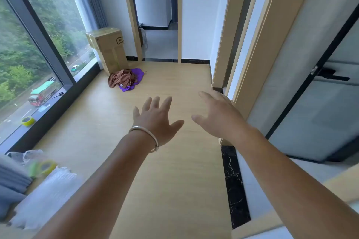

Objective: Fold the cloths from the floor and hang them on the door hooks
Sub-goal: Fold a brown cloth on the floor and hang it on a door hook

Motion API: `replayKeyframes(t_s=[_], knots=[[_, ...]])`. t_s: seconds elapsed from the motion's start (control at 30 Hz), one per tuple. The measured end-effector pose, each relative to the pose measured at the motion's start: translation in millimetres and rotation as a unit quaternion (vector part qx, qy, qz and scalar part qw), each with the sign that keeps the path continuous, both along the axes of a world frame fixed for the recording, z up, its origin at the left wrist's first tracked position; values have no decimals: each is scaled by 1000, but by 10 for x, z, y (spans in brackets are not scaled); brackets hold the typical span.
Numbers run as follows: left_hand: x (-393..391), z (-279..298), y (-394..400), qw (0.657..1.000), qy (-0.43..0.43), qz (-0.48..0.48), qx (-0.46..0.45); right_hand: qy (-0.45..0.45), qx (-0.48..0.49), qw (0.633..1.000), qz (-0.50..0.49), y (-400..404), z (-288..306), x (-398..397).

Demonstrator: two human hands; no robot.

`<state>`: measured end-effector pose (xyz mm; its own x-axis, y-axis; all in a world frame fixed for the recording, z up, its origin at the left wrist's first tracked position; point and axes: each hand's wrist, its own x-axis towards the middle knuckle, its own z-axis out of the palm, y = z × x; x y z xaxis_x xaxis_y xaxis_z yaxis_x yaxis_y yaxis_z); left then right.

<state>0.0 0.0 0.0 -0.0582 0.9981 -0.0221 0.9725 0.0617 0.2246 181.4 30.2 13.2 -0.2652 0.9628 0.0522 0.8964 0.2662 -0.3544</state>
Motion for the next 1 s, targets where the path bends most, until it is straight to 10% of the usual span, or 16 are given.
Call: replayKeyframes(t_s=[1.0], knots=[[-1186,-119,3260,998,2,-57,5,-10,3,998,-65,3065,-69,-1058]])
